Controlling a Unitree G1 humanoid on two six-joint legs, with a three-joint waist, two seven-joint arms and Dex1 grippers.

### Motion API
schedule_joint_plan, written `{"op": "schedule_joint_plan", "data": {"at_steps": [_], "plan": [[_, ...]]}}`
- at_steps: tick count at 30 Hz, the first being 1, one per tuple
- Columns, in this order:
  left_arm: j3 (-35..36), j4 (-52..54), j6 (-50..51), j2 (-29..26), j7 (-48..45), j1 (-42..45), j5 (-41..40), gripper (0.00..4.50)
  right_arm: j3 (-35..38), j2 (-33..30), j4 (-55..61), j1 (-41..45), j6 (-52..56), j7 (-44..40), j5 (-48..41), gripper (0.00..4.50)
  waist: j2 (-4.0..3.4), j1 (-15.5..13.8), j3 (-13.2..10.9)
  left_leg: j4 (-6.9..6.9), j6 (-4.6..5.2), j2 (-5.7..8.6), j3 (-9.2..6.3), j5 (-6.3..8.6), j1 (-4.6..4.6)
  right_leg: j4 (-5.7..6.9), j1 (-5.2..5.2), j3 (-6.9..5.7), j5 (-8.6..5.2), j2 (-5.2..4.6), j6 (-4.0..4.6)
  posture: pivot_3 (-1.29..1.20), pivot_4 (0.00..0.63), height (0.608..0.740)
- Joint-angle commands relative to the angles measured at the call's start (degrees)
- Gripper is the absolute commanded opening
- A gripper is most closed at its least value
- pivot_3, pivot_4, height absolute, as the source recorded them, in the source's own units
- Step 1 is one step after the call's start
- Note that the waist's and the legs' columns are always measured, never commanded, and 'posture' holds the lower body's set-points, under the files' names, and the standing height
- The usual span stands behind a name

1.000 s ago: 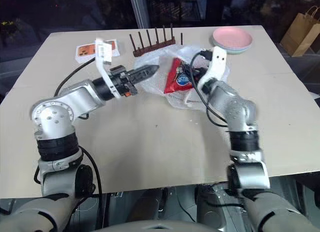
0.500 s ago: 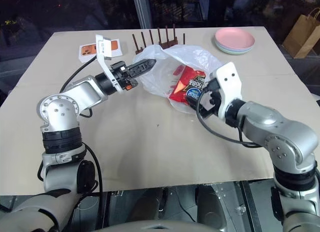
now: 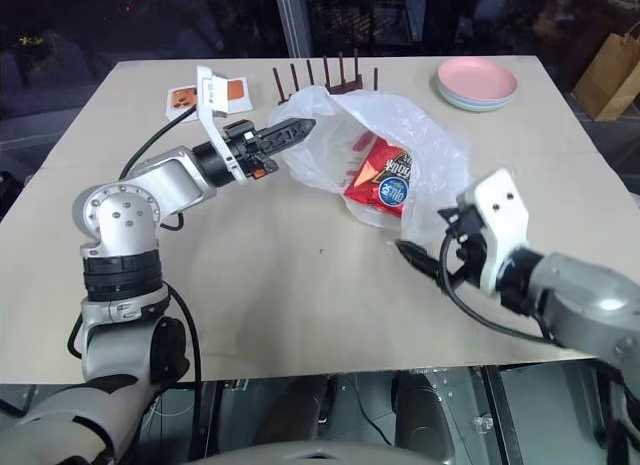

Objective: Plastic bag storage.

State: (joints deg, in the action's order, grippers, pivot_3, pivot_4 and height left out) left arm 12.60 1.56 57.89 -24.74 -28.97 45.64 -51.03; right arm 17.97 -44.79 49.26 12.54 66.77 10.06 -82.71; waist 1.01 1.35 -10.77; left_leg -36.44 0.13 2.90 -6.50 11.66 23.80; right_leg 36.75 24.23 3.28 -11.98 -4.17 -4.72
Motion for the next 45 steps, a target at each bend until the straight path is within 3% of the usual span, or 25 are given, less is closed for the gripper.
{"op": "schedule_joint_plan", "data": {"at_steps": [1,5,11,14,17,18,21,23,27,33,39,45], "plan": [[-0.4,0.6,-1.5,0.1,-1.4,1.5,0.4,0.0,-4.7,0.7,0.8,0.9,-4.6,8.4,-1.6,4.47,0.0,0.0,0.0,0.0,0.0,0.0,0.0,0.0,-0.04,0.0,-0.01,0.0,0.0,0.01,0.0,0.0,0.15,0.74],[-0.9,0.5,-1.8,0.2,-2.0,1.7,0.7,0.0,-11.3,5.2,-3.0,2.9,-6.8,13.0,2.5,4.47,0.03,0.0,0.0,-0.08,-0.01,-0.07,-0.04,-0.02,-0.06,0.03,-0.04,-0.04,0.01,0.11,0.0,0.0,0.15,0.74],[-0.5,1.2,-1.7,-0.3,-1.8,1.5,0.5,0.0,-17.7,11.7,-9.7,6.6,-8.6,12.3,13.2,4.47,0.04,-0.1,0.0,-0.1,-0.01,-0.05,-0.05,-0.02,-0.04,0.02,-0.04,-0.04,0.01,0.11,0.01,0.0,0.15,0.74],[-0.1,1.9,-1.5,-0.5,-1.2,1.2,0.3,0.0,-18.4,13.2,-12.3,7.7,-9.2,11.9,18.5,3.32,0.04,-0.2,0.0,-0.08,-0.01,-0.03,-0.06,-0.01,-0.01,0.01,-0.03,-0.03,0.01,0.1,0.01,0.0,0.15,0.74],[0.2,2.5,-1.4,-0.5,-0.8,0.7,0.0,0.0,-17.9,14.2,-12.6,8.0,-9.8,10.3,21.6,1.96,0.04,-0.3,0.0,-0.08,-0.01,-0.02,-0.07,-0.01,-0.01,0.01,-0.03,-0.04,0.01,0.1,0.01,0.0,0.15,0.74],[0.3,2.6,-1.4,-0.5,-0.6,0.6,-0.2,0.0,-17.6,14.2,-12.4,8.1,-10.0,9.5,22.2,1.31,0.04,-0.3,0.0,-0.08,-0.01,-0.02,-0.08,-0.01,-0.01,0.01,-0.03,-0.05,0.01,0.11,0.01,0.0,0.15,0.74],[1.9,2.0,-1.3,0.1,0.5,1.8,-1.5,0.0,-12.5,14.0,-11.9,8.0,-11.7,5.0,18.3,0.04,0.04,-0.3,0.0,-0.08,-0.01,-0.02,-0.08,-0.01,-0.01,0.01,-0.03,-0.05,0.01,0.11,0.01,0.0,0.15,0.74],[3.7,0.0,-1.2,0.7,1.5,5.1,-3.2,0.0,-6.4,13.6,-12.6,10.4,-14.5,1.1,13.0,0.01,0.06,-0.3,0.0,-0.08,-0.01,-0.02,-0.08,-0.01,-0.01,0.01,-0.03,-0.05,0.01,0.1,0.01,0.0,0.15,0.74],[7.6,-11.2,-3.4,1.4,2.4,18.3,-4.7,0.0,4.7,7.5,-24.2,25.0,-18.5,-5.8,6.5,0.01,0.09,-0.4,-0.2,-0.23,0.0,0.0,-0.1,-0.02,0.07,-0.02,-0.05,-0.12,0.09,0.13,-0.13,0.0,0.15,0.74],[5.2,-37.4,-17.7,-0.8,-5.9,38.1,6.1,0.0,0.2,-2.2,-52.2,49.5,-23.8,-21.7,21.8,0.01,0.07,0.0,-0.2,-0.02,0.01,0.01,-0.05,-0.01,-0.07,-0.28,-0.22,-0.16,0.09,0.13,-0.13,0.0,0.15,0.74],[3.4,-54.4,-30.3,-2.5,-12.8,46.3,15.3,0.0,-4.0,-4.2,-67.7,57.3,-30.2,-33.6,35.0,0.01,0.06,1.0,-0.2,0.24,0.08,0.01,0.19,0.05,0.24,-0.55,0.06,-0.06,0.09,0.02,-0.12,0.0,0.15,0.74],[4.7,-55.7,-30.8,-4.6,-15.2,46.8,17.3,0.0,-0.2,-4.2,-64.0,57.8,-28.6,-35.9,35.4,0.01,-0.01,1.3,-0.2,0.04,-0.01,0.18,0.48,-0.02,1.8,0.07,1.84,0.06,0.11,-0.23,-0.15,0.0,0.15,0.74]]}}
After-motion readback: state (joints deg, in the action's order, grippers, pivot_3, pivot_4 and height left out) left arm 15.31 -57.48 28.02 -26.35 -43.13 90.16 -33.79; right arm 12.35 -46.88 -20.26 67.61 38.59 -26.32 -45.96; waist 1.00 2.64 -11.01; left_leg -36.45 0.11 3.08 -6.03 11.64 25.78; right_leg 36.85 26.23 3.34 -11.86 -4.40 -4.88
